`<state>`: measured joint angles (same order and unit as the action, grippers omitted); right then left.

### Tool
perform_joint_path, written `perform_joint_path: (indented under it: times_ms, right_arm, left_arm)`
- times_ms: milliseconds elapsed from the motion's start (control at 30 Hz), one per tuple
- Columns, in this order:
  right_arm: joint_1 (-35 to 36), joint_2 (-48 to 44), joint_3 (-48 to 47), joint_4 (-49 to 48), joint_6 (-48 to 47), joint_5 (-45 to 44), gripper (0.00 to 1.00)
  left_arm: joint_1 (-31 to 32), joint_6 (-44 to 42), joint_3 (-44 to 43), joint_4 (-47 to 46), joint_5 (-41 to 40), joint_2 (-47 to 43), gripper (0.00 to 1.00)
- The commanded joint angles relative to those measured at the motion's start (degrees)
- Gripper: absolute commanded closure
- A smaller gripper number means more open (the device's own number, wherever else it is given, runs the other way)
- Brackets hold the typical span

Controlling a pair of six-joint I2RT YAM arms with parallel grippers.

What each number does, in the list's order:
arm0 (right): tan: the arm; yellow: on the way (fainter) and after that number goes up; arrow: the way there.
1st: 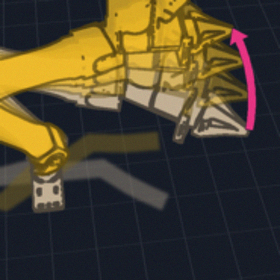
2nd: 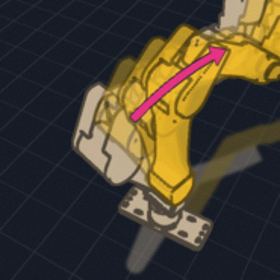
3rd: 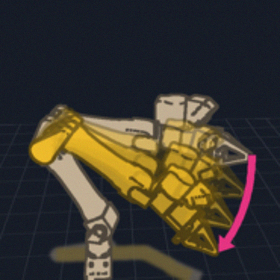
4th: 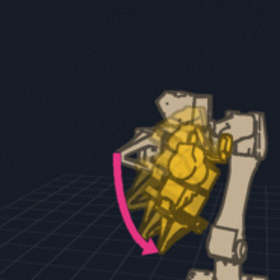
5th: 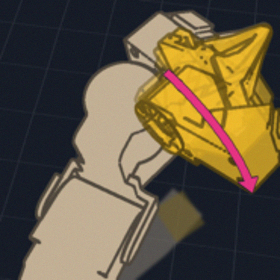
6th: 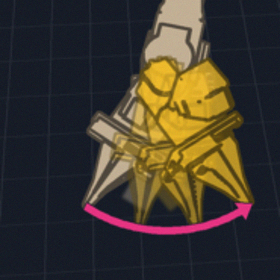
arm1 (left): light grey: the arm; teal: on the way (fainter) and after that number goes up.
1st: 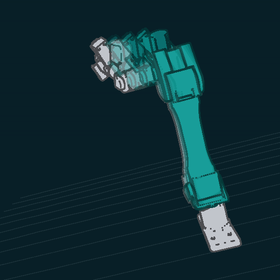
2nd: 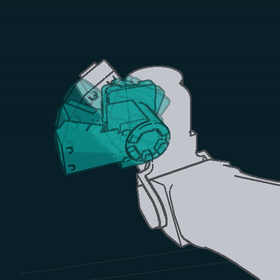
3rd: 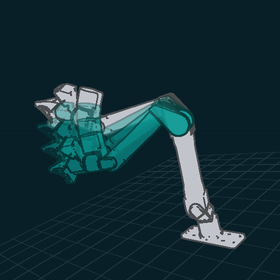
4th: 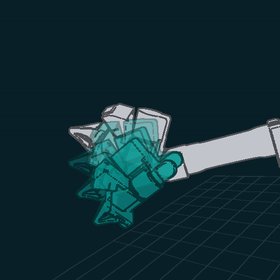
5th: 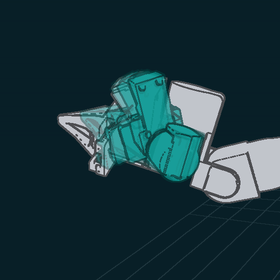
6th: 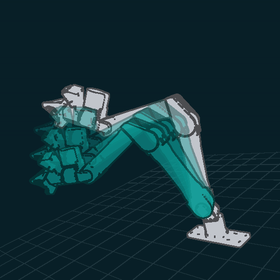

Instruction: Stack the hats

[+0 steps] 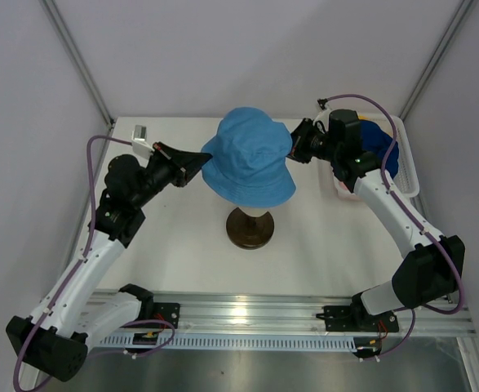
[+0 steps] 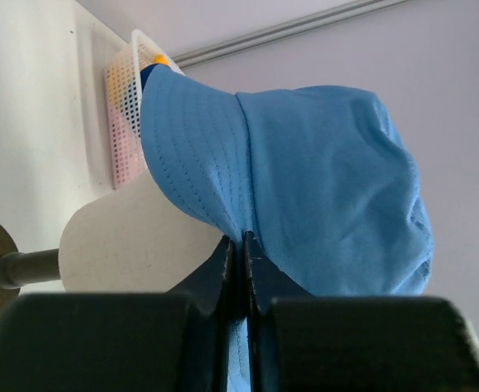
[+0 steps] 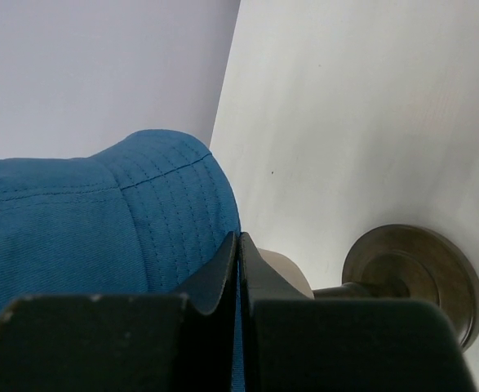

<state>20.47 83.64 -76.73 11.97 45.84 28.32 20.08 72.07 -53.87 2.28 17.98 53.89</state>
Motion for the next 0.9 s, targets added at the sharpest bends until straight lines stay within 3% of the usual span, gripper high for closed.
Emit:
perform_joint_path:
  times_ms: [0,233,467,867]
  right_arm:
    - [0.10,-0.75,0.70,-1.25,-0.40,-0.54,1.00]
    - [-0.17,-1.72,2.10,2.18,-2.87,-3.44,1.00]
    - [-0.60,-2.42,4.04,2.62,-3.92,-4.23,1.00]
    - [-2.27,-3.39,1.41,5.87,-6.03,-4.15,0.98]
  left_arm:
    - [-0.21,-0.09,0.43,-1.77,-1.71,-1.42,0.99]
    - [-0.12,0.43,3.14,7.38,-8.74,-2.38,0.99]
    - [0.49,0.79,10.88,5.28,-7.87,-3.62,0.99]
    - [6.03,-1.50,10.36,3.26,-8.66,2.36,0.99]
